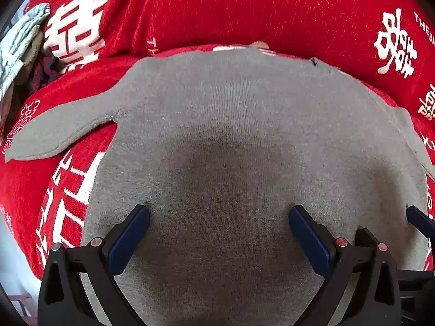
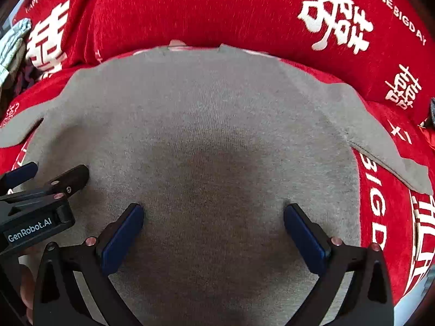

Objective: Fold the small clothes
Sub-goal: 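Position both grippers above the spread grey sweater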

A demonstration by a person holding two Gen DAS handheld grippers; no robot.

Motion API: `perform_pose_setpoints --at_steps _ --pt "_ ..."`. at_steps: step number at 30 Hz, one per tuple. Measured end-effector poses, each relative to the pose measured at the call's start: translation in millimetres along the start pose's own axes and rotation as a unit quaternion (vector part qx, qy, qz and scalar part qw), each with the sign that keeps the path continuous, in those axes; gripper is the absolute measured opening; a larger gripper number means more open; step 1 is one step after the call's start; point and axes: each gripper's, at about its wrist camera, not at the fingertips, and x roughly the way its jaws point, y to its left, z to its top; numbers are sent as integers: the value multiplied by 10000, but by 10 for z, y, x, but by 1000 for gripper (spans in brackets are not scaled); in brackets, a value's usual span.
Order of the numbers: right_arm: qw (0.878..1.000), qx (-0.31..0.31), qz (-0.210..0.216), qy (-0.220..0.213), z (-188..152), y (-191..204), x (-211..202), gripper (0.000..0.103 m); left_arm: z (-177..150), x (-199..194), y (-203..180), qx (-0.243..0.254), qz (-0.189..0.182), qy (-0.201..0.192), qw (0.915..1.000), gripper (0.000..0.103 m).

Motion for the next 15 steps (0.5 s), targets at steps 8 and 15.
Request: perform_pose_setpoints --at_steps 8,15 --pt "9995 -154 76 283 80 -11 28 103 12 -33 51 2 142 101 9998 103" --pt "9992 -142 138 353 186 -57 -9 102 146 -20 69 -161 -121 626 9978 103"
